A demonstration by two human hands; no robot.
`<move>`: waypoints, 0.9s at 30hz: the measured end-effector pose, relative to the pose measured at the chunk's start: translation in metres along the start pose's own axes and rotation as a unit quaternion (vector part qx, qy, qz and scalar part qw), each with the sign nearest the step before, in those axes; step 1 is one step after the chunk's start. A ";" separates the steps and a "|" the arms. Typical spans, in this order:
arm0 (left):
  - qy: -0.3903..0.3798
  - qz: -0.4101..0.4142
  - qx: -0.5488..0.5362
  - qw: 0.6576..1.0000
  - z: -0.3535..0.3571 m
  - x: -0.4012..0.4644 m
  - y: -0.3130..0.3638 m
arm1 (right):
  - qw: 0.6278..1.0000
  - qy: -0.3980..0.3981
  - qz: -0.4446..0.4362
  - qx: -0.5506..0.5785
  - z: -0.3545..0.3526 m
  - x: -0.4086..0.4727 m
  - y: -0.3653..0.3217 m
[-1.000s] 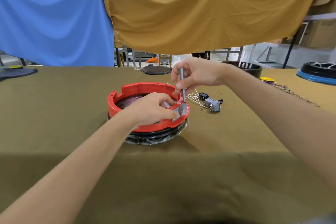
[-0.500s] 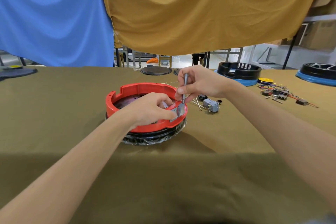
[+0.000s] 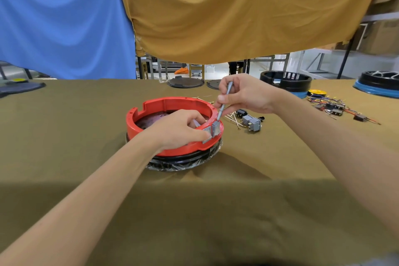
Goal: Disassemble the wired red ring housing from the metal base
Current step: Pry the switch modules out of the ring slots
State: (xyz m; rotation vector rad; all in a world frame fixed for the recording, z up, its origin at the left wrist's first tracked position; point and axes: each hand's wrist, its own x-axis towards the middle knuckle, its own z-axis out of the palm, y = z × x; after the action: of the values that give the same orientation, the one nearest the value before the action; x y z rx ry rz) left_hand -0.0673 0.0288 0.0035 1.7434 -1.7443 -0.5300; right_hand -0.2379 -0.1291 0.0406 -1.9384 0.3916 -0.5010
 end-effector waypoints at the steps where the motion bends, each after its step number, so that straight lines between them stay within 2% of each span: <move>1: 0.000 -0.001 0.002 1.000 0.000 0.000 0.000 | 0.999 0.021 -0.007 0.023 0.001 -0.003 0.004; 5: -0.003 0.001 0.000 1.000 0.000 0.000 0.001 | 0.996 0.052 -0.009 0.068 0.002 -0.006 0.012; 12: -0.017 0.006 -0.009 1.000 -0.002 -0.001 0.004 | 0.997 -0.059 0.040 -0.028 -0.001 0.014 0.000; 21: -0.020 0.007 -0.012 1.000 -0.003 0.000 0.003 | 0.978 -0.144 0.144 -0.048 -0.003 0.033 -0.020; 24: -0.018 0.010 -0.014 1.000 -0.003 0.000 0.004 | 0.975 -0.146 0.156 -0.062 -0.002 0.032 -0.024; 27: -0.017 0.007 -0.011 1.000 -0.002 -0.001 0.004 | 0.983 -0.112 0.126 -0.075 0.001 0.024 -0.023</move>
State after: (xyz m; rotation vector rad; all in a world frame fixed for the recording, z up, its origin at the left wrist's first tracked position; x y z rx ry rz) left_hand -0.0696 0.0302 0.0075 1.7149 -1.7661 -0.5730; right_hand -0.2155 -0.1305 0.0652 -2.0285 0.5319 -0.0887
